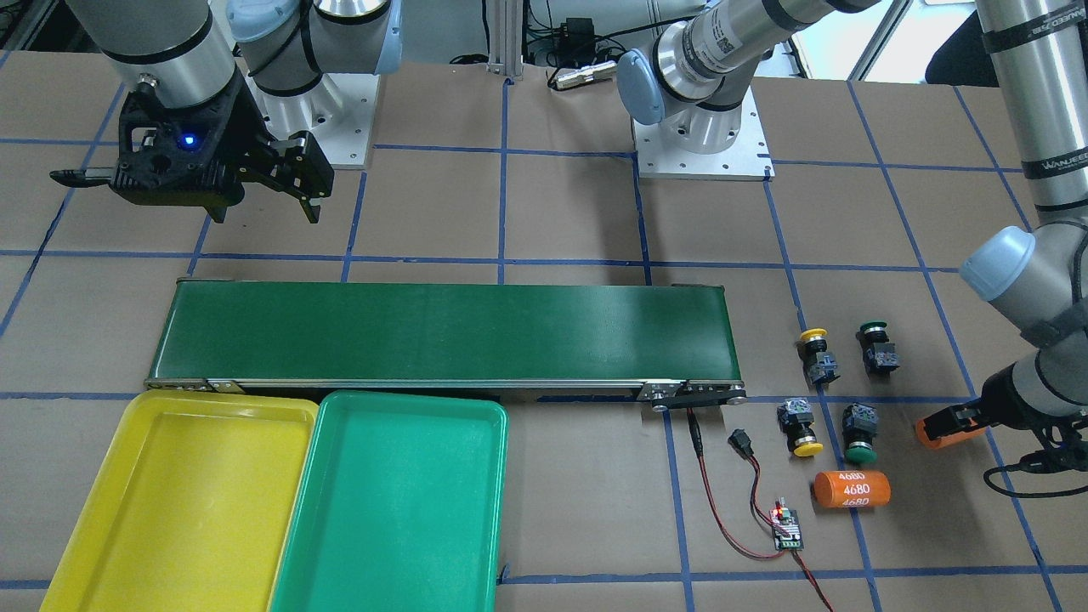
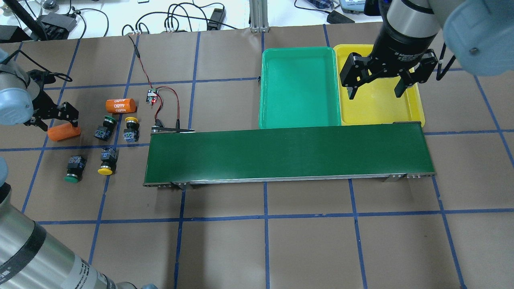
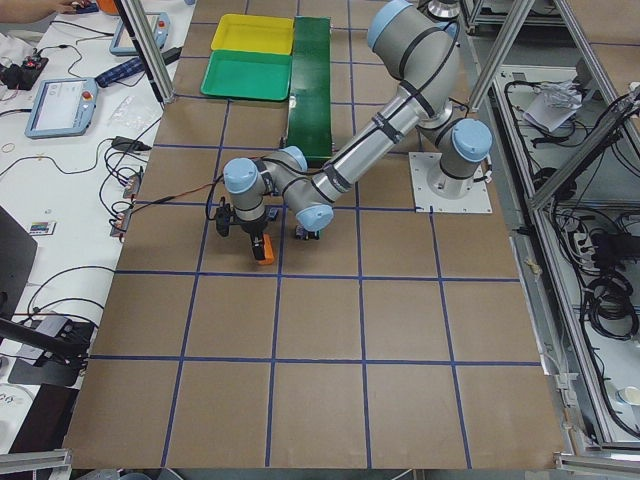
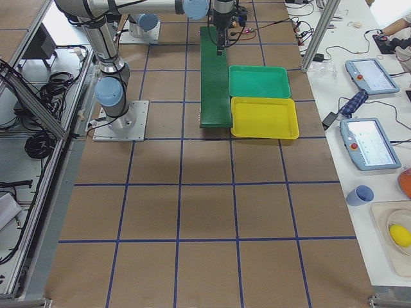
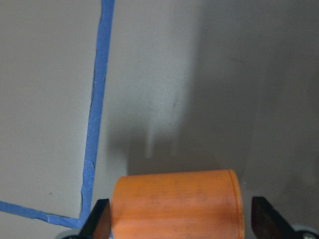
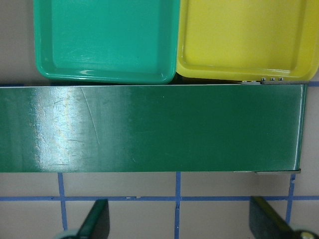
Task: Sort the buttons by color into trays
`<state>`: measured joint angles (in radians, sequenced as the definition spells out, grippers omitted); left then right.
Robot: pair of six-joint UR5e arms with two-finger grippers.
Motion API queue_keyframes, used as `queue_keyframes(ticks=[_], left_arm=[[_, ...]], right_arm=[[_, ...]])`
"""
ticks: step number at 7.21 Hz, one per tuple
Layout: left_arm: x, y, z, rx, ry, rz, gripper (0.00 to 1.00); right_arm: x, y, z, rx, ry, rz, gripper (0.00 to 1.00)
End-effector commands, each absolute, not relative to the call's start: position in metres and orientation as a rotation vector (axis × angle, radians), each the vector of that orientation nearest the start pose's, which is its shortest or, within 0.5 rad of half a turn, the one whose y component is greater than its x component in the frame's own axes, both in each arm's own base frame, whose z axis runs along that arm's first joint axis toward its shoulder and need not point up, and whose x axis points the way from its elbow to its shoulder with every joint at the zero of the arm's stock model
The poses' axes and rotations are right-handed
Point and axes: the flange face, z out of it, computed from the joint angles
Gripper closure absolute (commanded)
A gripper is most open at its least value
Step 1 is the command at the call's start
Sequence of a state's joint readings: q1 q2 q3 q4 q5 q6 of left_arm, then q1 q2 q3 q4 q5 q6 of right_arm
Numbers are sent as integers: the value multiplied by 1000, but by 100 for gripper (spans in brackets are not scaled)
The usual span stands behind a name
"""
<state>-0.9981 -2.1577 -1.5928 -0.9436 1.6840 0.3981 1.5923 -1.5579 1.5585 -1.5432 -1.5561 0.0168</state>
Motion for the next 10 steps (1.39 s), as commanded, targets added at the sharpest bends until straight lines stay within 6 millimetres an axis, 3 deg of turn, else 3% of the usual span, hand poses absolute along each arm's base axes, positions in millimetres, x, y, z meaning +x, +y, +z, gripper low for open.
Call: queue_keyframes(ticks=[1,5,10], left_arm=[[255,-621,189,-261,3024,66,0],[253,-621,194,-255,3019,60,0],[254,-621,182,-252,3031,80,0]], right_arm=[[145,-492,484,-7,3126,46,0],[145,-492,484,-9,3126,46,0],[145,-492,481,-7,3126,58,0]])
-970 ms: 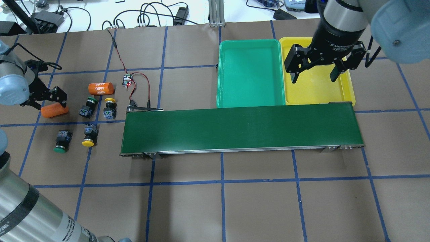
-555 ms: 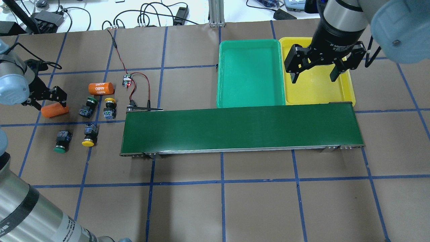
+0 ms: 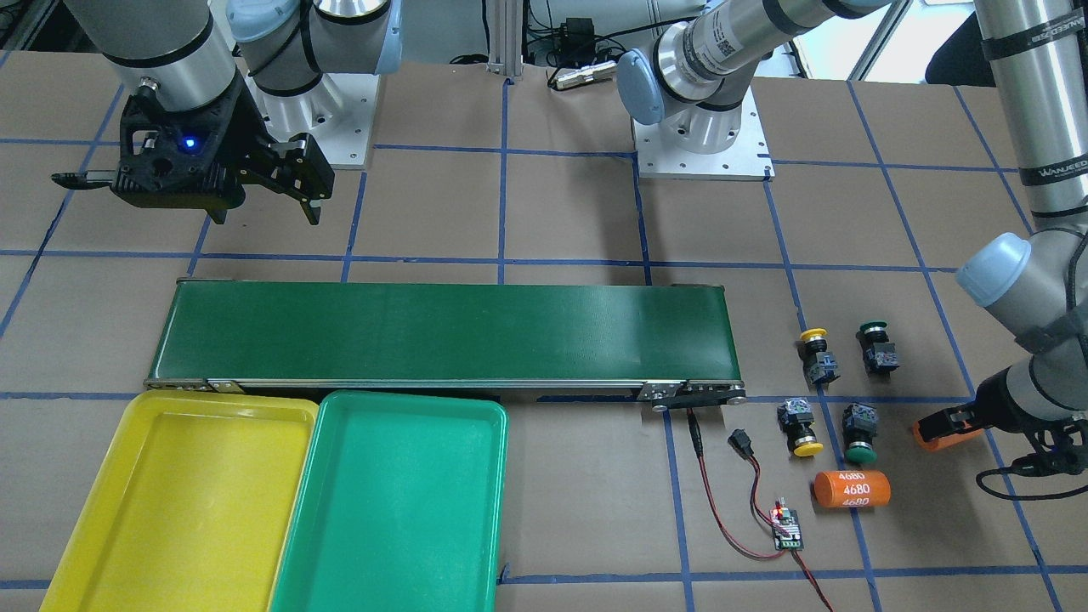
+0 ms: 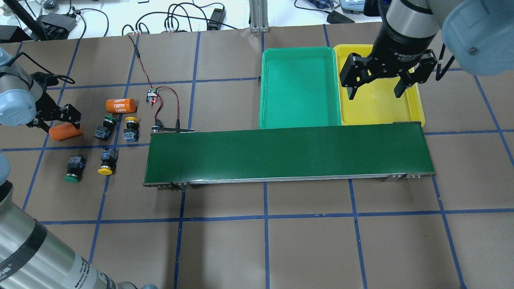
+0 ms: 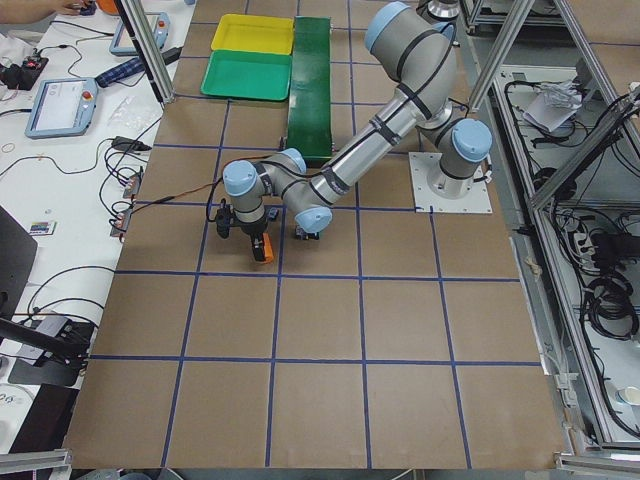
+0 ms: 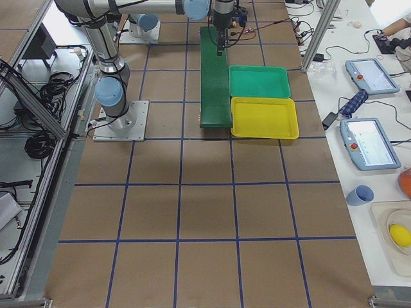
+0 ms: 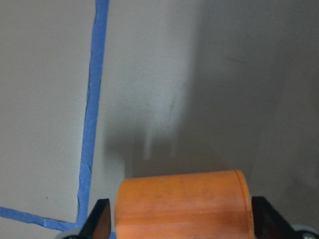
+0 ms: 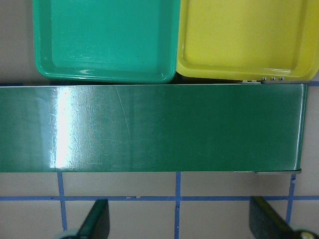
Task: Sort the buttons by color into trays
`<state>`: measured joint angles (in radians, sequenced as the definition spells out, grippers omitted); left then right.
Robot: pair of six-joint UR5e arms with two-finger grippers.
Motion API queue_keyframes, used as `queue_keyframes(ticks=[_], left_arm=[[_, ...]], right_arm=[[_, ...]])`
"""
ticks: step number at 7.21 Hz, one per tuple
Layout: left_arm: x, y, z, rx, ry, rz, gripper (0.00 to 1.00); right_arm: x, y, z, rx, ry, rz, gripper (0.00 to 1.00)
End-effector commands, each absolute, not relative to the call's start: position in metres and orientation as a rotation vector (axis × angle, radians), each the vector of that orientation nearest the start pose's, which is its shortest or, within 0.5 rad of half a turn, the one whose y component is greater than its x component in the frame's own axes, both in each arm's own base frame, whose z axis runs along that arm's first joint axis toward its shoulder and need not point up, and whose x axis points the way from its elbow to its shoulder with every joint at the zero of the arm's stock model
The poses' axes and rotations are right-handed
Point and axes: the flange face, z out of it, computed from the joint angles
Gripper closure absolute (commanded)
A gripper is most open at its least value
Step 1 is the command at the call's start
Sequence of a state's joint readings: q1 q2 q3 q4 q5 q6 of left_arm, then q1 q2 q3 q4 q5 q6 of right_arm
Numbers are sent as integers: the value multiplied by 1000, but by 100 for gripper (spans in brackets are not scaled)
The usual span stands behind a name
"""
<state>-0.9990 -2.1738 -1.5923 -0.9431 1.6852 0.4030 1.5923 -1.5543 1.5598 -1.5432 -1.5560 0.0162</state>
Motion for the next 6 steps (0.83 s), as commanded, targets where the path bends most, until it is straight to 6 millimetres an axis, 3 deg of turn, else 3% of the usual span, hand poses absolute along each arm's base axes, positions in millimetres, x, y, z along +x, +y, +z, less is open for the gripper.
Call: queue_keyframes(ticks=[1,2,4,6], left_arm=[[255,-621,182,-229,3033,79,8],[253,-621,182,-208,3039,82,97],[244,-622,206,-172,3031,59,100],[220,-617,271,-33,3044,44,100]], right_arm=[[145,-492,481,-7,3128,58,0],[145,-492,481,-7,3128,58,0],[145,-492,481,-7,3128,58,0],[145,-492,481,-9,3128,58,0]])
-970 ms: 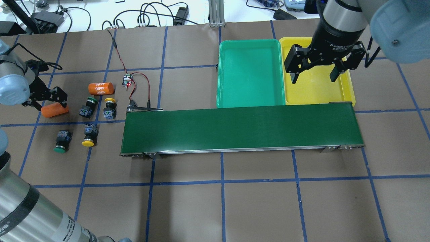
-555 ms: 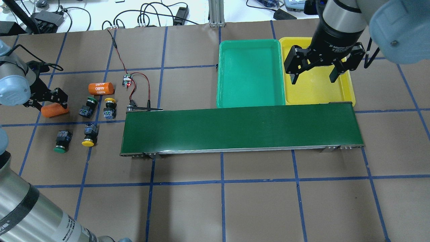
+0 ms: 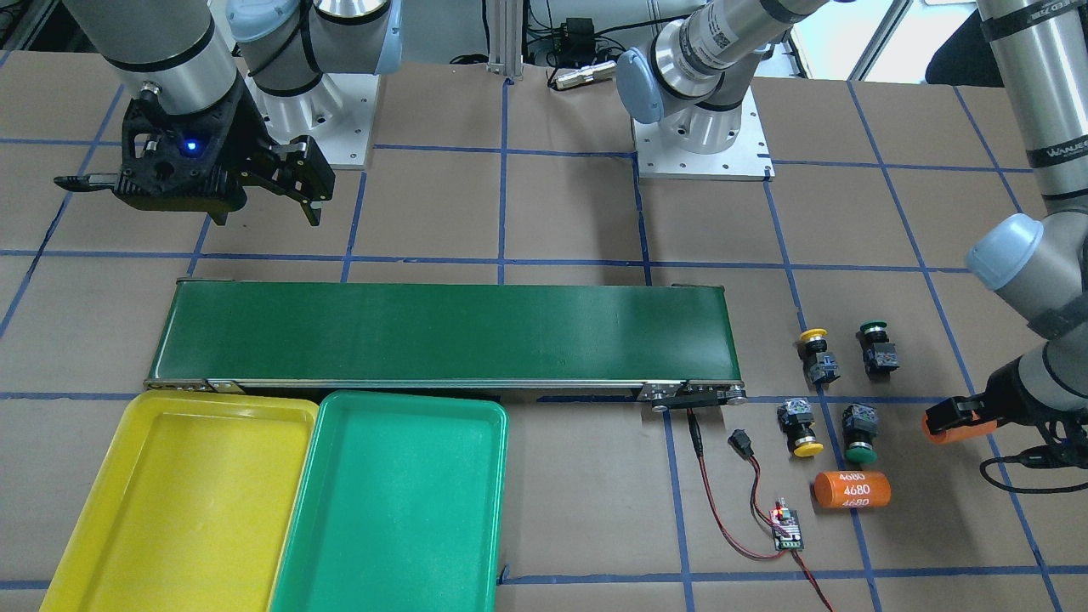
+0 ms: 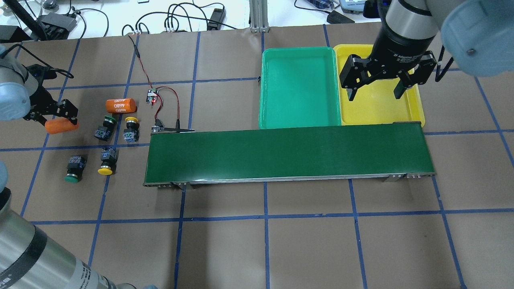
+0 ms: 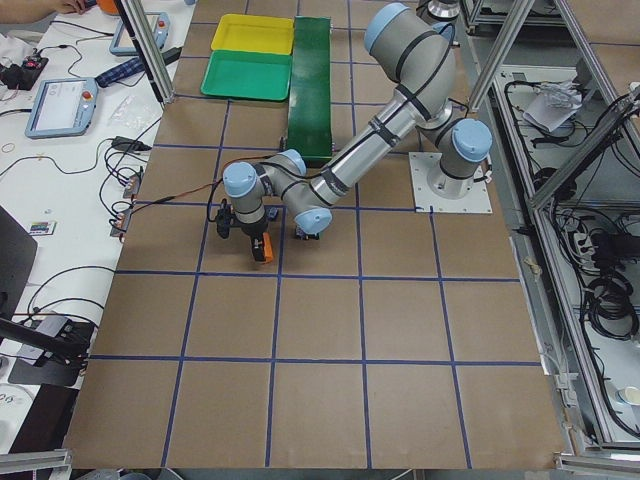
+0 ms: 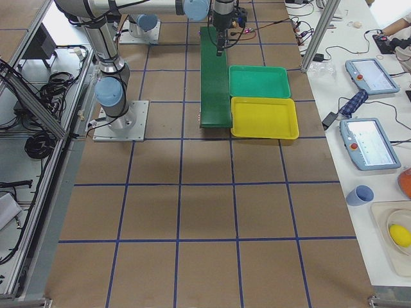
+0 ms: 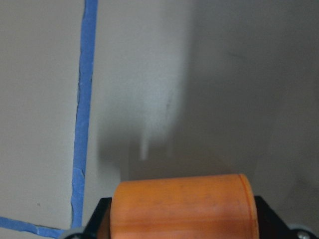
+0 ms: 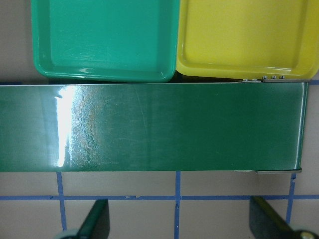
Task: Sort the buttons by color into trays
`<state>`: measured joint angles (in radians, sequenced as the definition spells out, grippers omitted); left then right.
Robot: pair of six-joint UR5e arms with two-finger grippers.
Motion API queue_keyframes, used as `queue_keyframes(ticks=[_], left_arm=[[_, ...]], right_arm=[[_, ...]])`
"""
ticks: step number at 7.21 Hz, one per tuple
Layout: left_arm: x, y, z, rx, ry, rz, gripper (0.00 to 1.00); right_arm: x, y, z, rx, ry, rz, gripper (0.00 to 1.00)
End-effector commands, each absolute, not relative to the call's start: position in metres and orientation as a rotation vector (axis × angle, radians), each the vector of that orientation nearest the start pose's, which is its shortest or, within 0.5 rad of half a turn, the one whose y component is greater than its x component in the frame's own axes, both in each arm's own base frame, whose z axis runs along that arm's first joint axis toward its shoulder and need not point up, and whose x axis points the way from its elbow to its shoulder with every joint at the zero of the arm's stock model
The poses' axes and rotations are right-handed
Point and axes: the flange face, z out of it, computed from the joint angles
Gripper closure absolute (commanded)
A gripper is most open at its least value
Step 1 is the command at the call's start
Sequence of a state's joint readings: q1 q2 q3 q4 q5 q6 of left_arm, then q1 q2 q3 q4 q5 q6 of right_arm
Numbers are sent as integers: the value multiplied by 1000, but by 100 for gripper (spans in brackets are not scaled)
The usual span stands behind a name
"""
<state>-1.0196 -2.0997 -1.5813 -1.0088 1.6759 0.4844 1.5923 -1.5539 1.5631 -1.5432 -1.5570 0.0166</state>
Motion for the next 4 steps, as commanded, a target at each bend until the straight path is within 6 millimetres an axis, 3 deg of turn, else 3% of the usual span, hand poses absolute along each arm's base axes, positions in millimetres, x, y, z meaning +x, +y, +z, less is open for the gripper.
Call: queue_keyframes(ticks=[1,2,4], left_arm=[[167,-618,306,76,3064,46,100],[116,-611,341,182,3068,40,100],[19,-592,369,230,3149,27,100]], right_arm=[[145,-492,481,-7,3128,58,0],[145,-493,479,-9,3126,63,0],[145,-491,482,-7,3126,53,0]])
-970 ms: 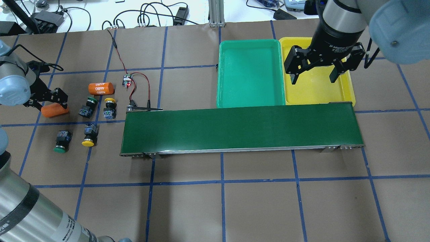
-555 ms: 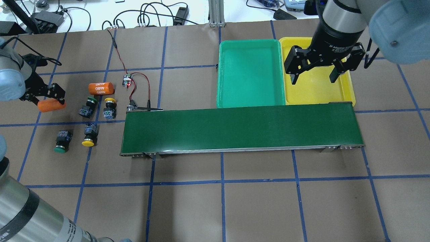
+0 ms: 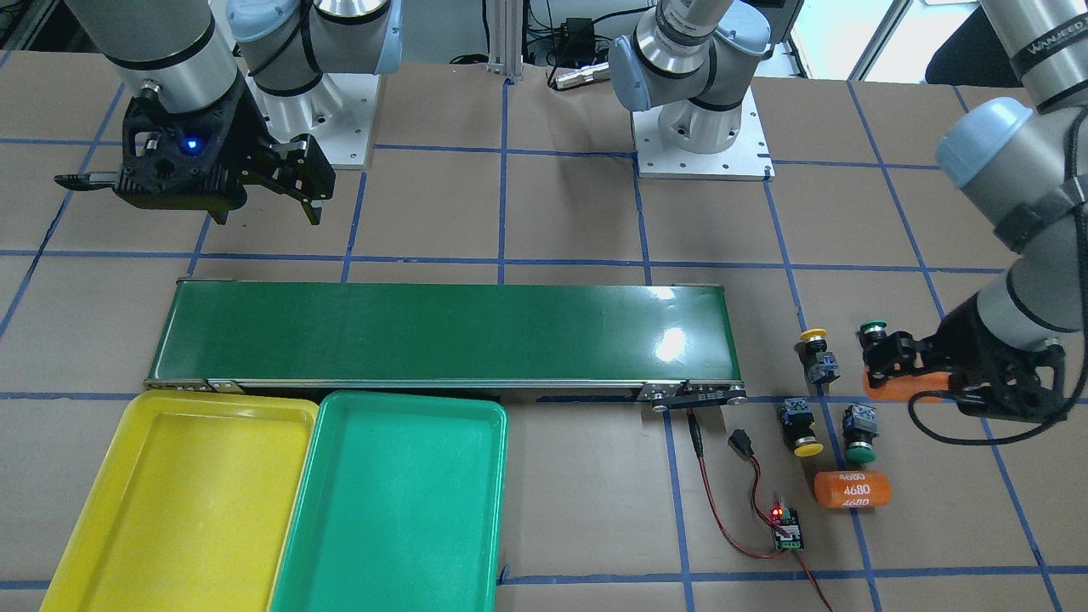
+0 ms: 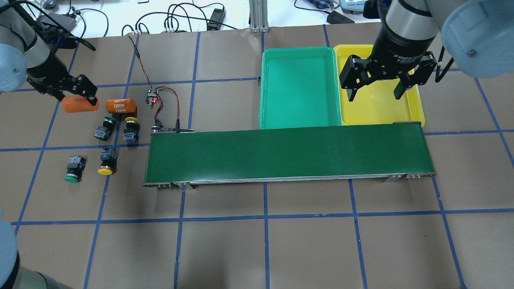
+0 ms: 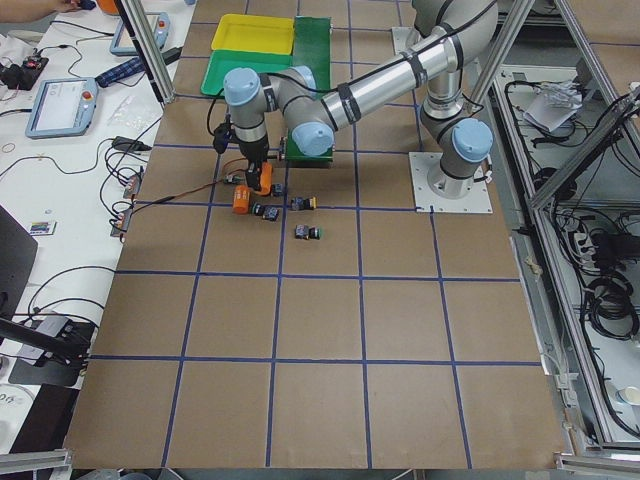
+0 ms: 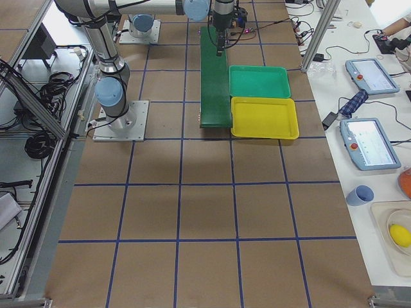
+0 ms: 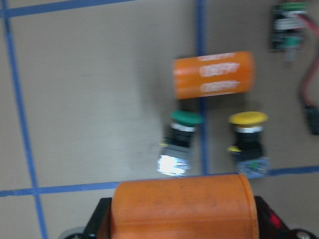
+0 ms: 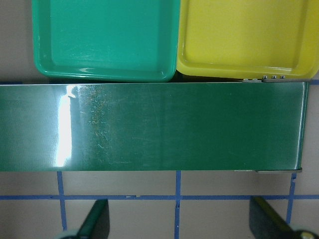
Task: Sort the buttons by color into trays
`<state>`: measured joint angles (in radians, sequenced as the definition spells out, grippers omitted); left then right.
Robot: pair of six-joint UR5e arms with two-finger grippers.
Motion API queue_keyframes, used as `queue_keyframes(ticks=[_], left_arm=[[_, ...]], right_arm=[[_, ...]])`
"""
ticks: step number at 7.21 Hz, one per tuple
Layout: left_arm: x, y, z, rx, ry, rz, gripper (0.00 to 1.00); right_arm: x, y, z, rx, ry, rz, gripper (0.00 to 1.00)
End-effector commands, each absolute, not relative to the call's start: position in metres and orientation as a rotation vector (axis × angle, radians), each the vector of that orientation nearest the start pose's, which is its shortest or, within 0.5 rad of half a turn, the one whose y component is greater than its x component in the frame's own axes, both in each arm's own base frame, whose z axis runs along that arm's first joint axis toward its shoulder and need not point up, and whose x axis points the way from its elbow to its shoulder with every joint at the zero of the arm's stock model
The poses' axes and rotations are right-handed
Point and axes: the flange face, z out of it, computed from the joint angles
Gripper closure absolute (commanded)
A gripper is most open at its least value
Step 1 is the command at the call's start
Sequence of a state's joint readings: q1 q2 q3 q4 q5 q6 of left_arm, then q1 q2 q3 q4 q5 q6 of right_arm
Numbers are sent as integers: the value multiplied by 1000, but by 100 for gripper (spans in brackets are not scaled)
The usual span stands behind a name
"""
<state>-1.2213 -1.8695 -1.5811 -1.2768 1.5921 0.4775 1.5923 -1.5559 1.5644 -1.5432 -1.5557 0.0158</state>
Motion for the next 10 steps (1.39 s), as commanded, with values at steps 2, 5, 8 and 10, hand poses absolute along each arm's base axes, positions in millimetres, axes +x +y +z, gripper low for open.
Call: queue_keyframes(ticks=[2,5,8,10], left_arm=[[-54,-560,344,201,3133,156,100],[-66,-518,293,177,3141,326,100],[-104,-524,282,175,3130,274,100],[-111,-527,273,194,3125,254,100]], right_arm=[[145,-490,484,-7,3126,48,0],[143,-490,485,0,3126,41,0],[133,-490,496,27,3140,34,0],[134,-487,492,10,3145,84,0]])
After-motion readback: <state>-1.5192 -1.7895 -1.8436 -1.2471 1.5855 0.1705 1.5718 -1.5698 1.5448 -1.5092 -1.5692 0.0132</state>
